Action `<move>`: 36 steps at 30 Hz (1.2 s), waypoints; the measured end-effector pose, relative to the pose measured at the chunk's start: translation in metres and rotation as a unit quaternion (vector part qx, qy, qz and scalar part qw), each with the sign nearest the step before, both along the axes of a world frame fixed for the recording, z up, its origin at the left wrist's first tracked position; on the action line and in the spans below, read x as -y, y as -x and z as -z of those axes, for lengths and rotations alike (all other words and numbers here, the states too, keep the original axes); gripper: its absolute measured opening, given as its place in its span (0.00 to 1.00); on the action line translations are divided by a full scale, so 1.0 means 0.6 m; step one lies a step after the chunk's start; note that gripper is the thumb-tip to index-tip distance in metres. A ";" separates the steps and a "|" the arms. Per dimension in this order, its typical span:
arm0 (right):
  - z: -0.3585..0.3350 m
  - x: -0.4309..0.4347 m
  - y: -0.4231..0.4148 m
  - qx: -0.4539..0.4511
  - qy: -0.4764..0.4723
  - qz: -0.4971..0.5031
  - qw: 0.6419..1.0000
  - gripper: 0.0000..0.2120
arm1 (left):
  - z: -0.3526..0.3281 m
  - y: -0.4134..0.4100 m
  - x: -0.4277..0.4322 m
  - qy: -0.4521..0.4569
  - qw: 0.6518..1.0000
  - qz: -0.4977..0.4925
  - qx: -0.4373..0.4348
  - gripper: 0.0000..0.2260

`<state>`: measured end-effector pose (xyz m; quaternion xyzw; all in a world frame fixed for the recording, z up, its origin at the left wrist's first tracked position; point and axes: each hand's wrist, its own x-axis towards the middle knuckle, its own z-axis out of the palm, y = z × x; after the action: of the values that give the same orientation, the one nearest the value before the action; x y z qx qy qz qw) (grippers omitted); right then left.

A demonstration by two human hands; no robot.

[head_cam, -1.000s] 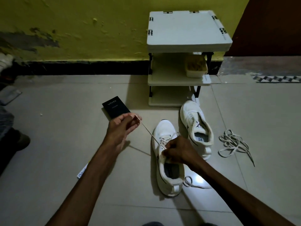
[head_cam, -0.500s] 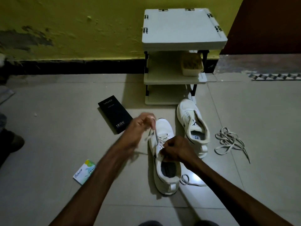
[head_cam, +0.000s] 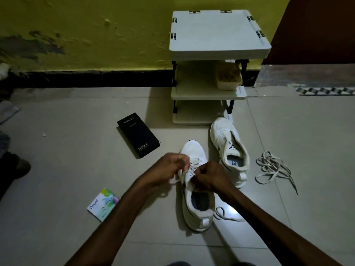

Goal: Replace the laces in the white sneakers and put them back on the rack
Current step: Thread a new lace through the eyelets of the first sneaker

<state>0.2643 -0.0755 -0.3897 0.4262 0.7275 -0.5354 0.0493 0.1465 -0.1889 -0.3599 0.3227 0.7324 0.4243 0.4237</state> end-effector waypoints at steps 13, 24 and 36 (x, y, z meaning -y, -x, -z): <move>-0.004 -0.010 -0.003 -0.018 0.048 -0.007 0.999 0.08 | -0.026 0.022 -0.009 0.020 0.977 -0.061 -0.205 0.14; -0.032 -0.023 -0.011 -0.161 -0.030 -0.007 0.986 0.02 | -0.037 0.013 -0.011 -0.059 0.958 -0.257 0.116 0.06; -0.059 -0.026 -0.013 -0.153 0.136 -0.108 0.973 0.06 | -0.027 0.011 -0.015 -0.102 0.932 -0.317 0.143 0.04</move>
<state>0.2721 -0.0600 -0.3542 0.2476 0.6882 -0.6800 0.0522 0.1398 -0.1802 -0.3435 0.0514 0.6813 0.6503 0.3321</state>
